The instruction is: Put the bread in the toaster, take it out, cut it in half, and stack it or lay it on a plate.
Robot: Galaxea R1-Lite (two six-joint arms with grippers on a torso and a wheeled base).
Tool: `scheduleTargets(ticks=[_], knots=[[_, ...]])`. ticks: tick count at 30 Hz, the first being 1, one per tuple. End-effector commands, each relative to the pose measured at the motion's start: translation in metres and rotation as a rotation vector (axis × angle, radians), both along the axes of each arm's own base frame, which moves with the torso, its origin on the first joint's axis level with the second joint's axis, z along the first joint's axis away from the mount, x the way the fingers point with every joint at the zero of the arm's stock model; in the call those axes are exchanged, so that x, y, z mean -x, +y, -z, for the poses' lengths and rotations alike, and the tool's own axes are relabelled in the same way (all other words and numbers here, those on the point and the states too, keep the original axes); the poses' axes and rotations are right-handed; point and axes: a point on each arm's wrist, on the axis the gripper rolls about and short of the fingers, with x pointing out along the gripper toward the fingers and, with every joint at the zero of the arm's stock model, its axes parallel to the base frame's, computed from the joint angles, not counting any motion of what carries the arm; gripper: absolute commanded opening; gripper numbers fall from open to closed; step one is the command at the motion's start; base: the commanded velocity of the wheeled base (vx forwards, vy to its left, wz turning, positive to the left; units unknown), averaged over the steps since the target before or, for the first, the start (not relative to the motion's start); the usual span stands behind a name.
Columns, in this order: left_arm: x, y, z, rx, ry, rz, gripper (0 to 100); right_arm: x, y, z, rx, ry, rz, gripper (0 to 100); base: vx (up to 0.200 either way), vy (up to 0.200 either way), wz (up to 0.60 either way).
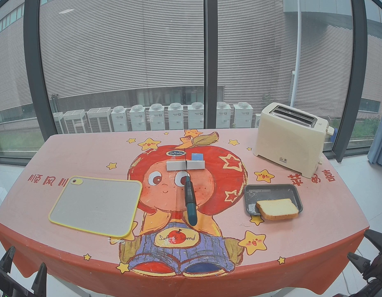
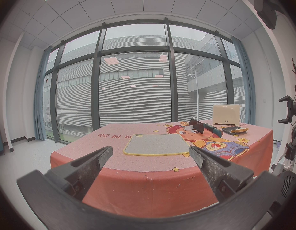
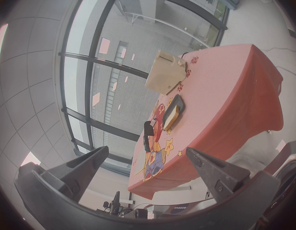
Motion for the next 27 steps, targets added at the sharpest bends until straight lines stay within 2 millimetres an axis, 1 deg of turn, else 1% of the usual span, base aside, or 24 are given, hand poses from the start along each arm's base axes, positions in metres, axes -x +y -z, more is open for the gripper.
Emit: scheduleTargets(ticks=[1, 8, 13, 14, 15, 16, 19, 24, 27], knots=[[-0.001, 0.0, 0.005, 0.0, 0.017, 0.0, 100, -0.011, 0.002, 0.0, -0.013, 0.09, -0.048, 100, 0.0, 0.0, 0.0], [-0.001, 0.0, 0.005, 0.0, 0.017, 0.0, 100, -0.028, 0.006, -0.007, -0.065, 0.136, -0.077, 100, 0.0, 0.0, 0.0], [-0.001, 0.0, 0.005, 0.0, 0.019, 0.0, 100, -0.048, 0.01, -0.009, -0.063, 0.181, -0.076, 100, 0.0, 0.0, 0.0], [-0.001, 0.0, 0.005, 0.0, 0.017, 0.0, 100, -0.049, 0.01, -0.009, -0.062, 0.184, -0.076, 100, 0.0, 0.0, 0.0], [-0.001, 0.0, 0.005, 0.0, 0.019, 0.0, 100, -0.057, 0.012, -0.009, -0.062, 0.204, -0.076, 100, 0.0, 0.0, 0.0], [-0.001, 0.0, 0.005, 0.0, 0.017, 0.0, 100, -0.057, 0.012, -0.009, -0.062, 0.206, -0.076, 100, 0.0, 0.0, 0.0], [-0.001, 0.0, 0.005, 0.0, 0.017, 0.0, 100, -0.07, 0.015, -0.008, -0.075, 0.252, -0.092, 100, 0.0, 0.0, 0.0], [-0.001, 0.0, 0.005, 0.001, 0.017, 0.0, 100, -0.078, 0.018, -0.006, -0.085, 0.285, -0.126, 100, 0.0, 0.0, 0.0], [-0.001, 0.0, 0.005, 0.001, 0.017, 0.0, 100, -0.083, 0.019, -0.008, -0.122, 0.319, -0.131, 100, 0.0, 0.0, 0.0]])
